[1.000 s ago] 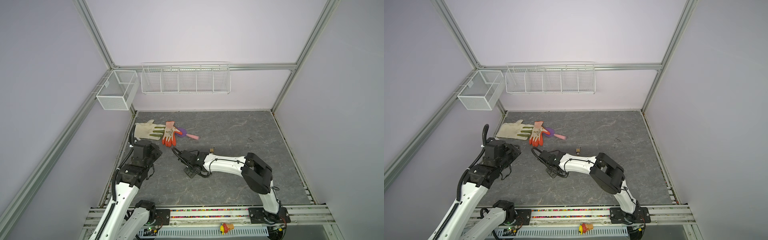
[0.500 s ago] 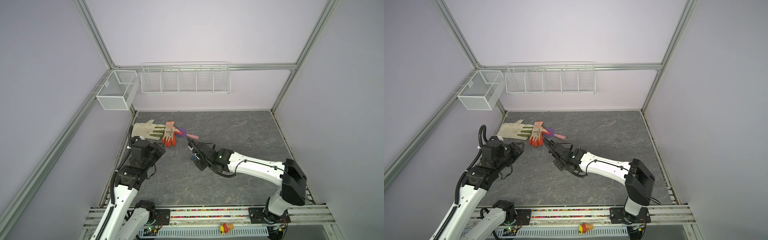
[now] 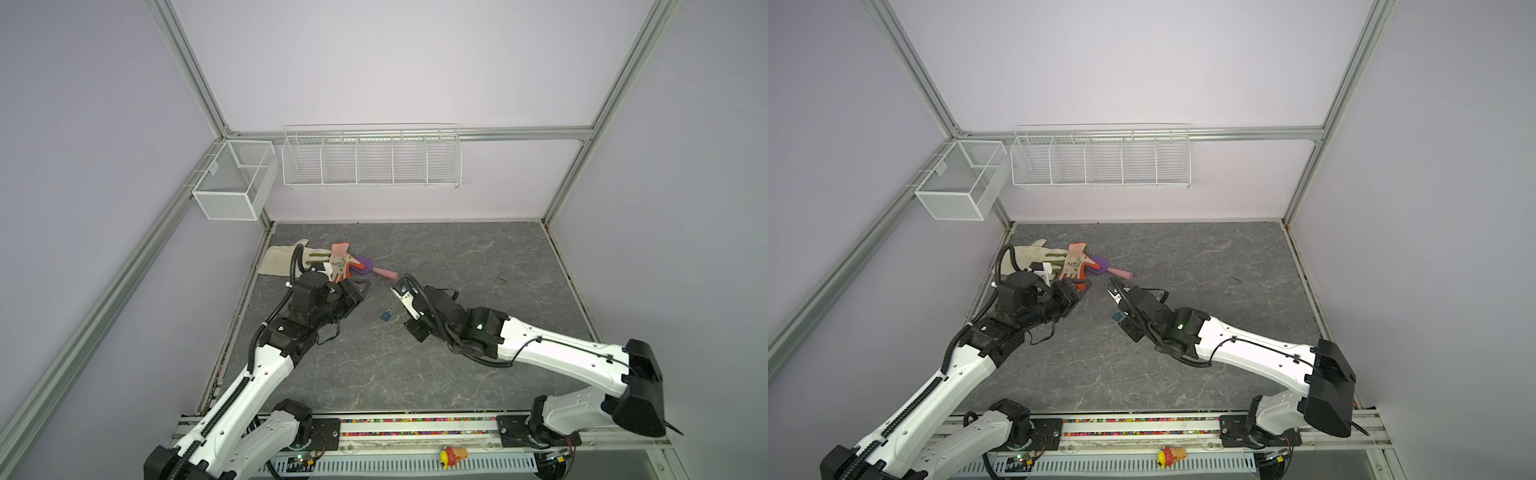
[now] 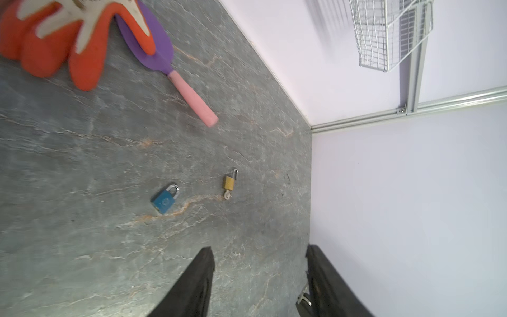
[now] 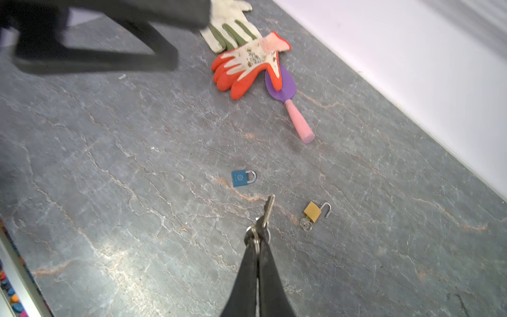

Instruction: Unlock with the key

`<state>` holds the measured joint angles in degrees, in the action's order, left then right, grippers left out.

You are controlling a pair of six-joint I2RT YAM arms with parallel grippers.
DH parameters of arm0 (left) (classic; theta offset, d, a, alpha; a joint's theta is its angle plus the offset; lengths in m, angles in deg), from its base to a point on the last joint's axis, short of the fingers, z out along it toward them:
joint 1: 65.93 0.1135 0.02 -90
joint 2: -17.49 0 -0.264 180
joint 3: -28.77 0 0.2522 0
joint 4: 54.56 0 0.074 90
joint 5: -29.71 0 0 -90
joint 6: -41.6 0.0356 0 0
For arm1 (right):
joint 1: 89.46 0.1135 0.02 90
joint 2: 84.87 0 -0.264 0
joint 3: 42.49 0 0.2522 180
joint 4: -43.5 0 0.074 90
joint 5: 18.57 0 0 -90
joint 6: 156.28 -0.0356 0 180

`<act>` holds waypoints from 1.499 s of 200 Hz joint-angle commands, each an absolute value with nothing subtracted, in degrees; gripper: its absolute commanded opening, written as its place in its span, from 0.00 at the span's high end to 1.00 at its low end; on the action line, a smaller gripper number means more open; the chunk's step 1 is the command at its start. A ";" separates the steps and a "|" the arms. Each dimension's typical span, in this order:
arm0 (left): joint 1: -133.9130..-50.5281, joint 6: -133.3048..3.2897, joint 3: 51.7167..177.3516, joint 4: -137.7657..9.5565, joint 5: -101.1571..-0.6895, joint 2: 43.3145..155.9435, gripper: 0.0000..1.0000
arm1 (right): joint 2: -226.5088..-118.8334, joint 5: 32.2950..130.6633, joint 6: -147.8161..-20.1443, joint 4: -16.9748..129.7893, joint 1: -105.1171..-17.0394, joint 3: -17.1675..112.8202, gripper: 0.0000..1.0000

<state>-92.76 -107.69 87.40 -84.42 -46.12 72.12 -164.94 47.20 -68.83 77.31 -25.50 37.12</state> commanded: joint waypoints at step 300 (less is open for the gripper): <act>-101.26 -103.80 90.92 -79.19 -42.12 79.61 0.99 | -169.55 48.07 -64.43 71.93 -24.58 41.50 0.93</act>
